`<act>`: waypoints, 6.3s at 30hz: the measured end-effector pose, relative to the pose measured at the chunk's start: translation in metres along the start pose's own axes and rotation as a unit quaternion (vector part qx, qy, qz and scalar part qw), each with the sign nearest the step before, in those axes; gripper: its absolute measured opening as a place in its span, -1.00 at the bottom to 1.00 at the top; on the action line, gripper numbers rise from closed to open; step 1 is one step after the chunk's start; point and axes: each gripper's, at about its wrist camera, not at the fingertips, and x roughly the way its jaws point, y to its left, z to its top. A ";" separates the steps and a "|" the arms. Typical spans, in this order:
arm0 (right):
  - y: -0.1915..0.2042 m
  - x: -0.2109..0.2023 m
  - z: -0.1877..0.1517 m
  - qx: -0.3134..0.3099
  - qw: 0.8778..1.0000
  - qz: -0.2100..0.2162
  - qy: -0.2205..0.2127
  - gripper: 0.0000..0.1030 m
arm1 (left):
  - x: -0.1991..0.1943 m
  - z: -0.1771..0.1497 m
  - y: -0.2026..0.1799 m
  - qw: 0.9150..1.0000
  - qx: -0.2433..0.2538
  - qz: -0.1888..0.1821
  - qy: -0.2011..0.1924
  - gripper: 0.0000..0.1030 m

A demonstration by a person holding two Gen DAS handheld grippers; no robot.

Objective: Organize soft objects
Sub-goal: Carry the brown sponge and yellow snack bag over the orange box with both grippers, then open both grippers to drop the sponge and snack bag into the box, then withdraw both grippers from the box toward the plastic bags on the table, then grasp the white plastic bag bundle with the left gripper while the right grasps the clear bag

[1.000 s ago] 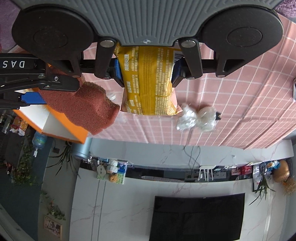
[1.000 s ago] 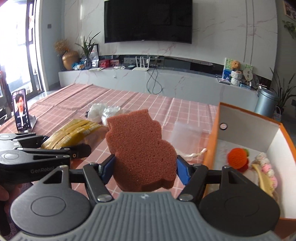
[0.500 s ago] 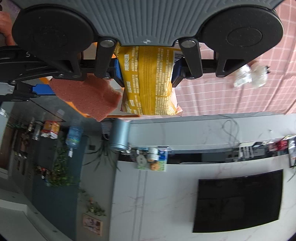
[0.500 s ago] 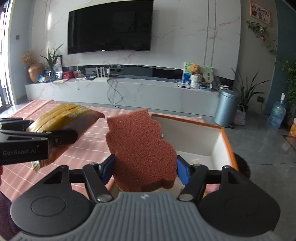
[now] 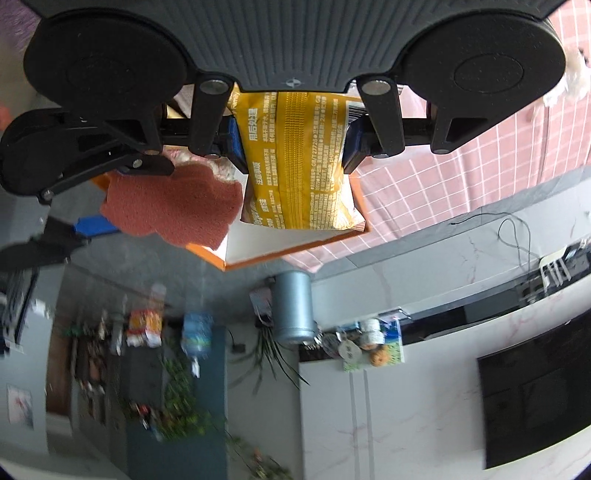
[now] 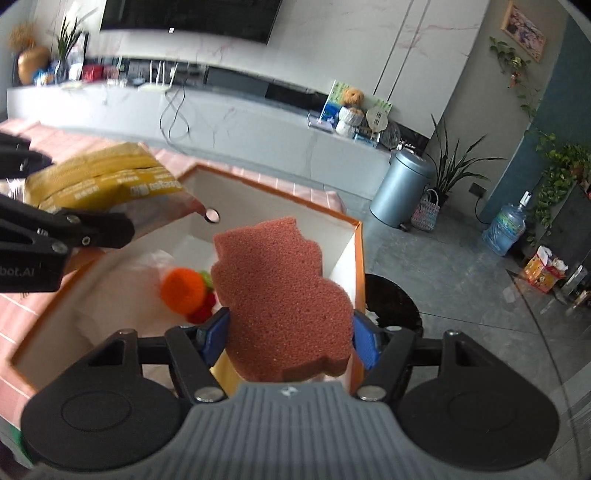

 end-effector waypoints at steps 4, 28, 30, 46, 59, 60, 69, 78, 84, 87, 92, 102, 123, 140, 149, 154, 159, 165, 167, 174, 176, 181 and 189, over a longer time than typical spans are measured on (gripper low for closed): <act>0.000 0.024 0.005 -0.034 0.999 -0.003 0.015 0.31 | 0.021 0.002 -0.009 0.999 0.035 0.001 0.025 0.13; 0.007 0.092 0.030 -0.137 0.987 0.028 0.075 0.38 | 0.097 0.007 -0.015 0.988 0.117 -0.016 0.096 0.13; 0.006 0.093 0.032 -0.135 0.988 0.031 0.074 0.39 | 0.099 0.008 -0.015 0.988 0.119 -0.017 0.098 0.14; 0.004 0.076 0.034 -0.125 0.990 0.019 0.065 0.74 | 0.085 0.014 -0.020 0.987 0.141 0.019 0.079 0.44; 0.007 0.043 0.032 -0.135 0.990 -0.004 0.043 0.91 | 0.045 0.017 -0.022 0.989 0.134 0.034 0.048 0.63; 0.007 0.039 0.031 -0.136 0.990 -0.005 0.042 0.91 | 0.042 0.016 -0.022 0.990 0.131 0.035 0.045 0.64; 0.012 0.004 0.028 -0.120 0.992 -0.009 0.022 0.91 | 0.004 0.005 -0.015 0.993 0.106 0.043 0.024 0.67; 0.040 -0.029 0.024 -0.085 0.996 0.002 -0.035 0.91 | -0.037 -0.014 0.004 0.997 0.053 0.059 -0.011 0.67; 0.063 -0.041 0.024 -0.053 0.996 0.011 -0.066 0.91 | -0.062 -0.032 0.025 0.996 -0.004 0.079 -0.039 0.67; 0.074 -0.046 0.024 -0.041 0.996 0.021 -0.076 0.91 | -0.071 -0.043 0.035 0.994 -0.028 0.091 -0.044 0.65; 0.099 -0.052 0.024 -0.041 0.994 0.050 -0.092 0.91 | -0.082 -0.062 0.053 0.991 -0.067 0.110 -0.047 0.60; 0.145 -0.044 0.035 -0.073 0.988 0.094 -0.098 0.90 | -0.090 -0.098 0.091 0.986 -0.111 0.121 -0.014 0.40; 0.212 0.032 0.082 -0.139 0.983 0.113 -0.039 0.75 | -0.071 -0.141 0.188 0.953 -0.236 0.191 0.006 0.63; 0.222 0.104 0.113 -0.111 0.986 0.122 0.006 0.75 | -0.035 -0.145 0.253 0.910 -0.363 0.197 -0.016 0.68; 0.220 0.134 0.127 -0.092 0.988 0.117 0.044 0.77 | -0.009 -0.134 0.271 0.881 -0.429 0.201 -0.013 0.69; 0.216 0.160 0.136 -0.062 0.989 0.104 0.084 0.74 | 0.002 -0.127 0.279 0.876 -0.436 0.206 -0.008 0.33; 0.207 0.180 0.136 -0.013 0.985 0.108 0.132 0.52 | 0.006 -0.132 0.280 0.891 -0.421 0.171 0.006 -0.47; 0.207 0.193 0.126 0.022 0.976 0.131 0.174 -0.26 | 0.001 -0.137 0.277 0.902 -0.408 0.139 0.008 -0.65; 0.209 0.192 0.122 0.022 0.974 0.140 0.177 -0.54 | -0.002 -0.138 0.275 0.906 -0.403 0.128 0.012 -0.65; 0.217 0.167 0.115 0.016 0.972 0.171 0.162 -1.00 | -0.022 -0.143 0.254 0.922 -0.379 0.078 0.031 -0.66; 0.219 0.152 0.111 0.020 0.971 0.183 0.152 -1.00 | -0.031 -0.143 0.244 0.928 -0.365 0.062 0.040 -0.66; 0.221 0.109 0.097 0.046 0.969 0.212 0.118 -1.00 | -0.053 -0.145 0.216 0.945 -0.318 0.019 0.076 -0.67; 0.221 0.051 0.047 0.088 0.960 0.245 0.104 -1.00 | -0.084 -0.159 0.177 0.962 -0.228 -0.054 0.142 -0.68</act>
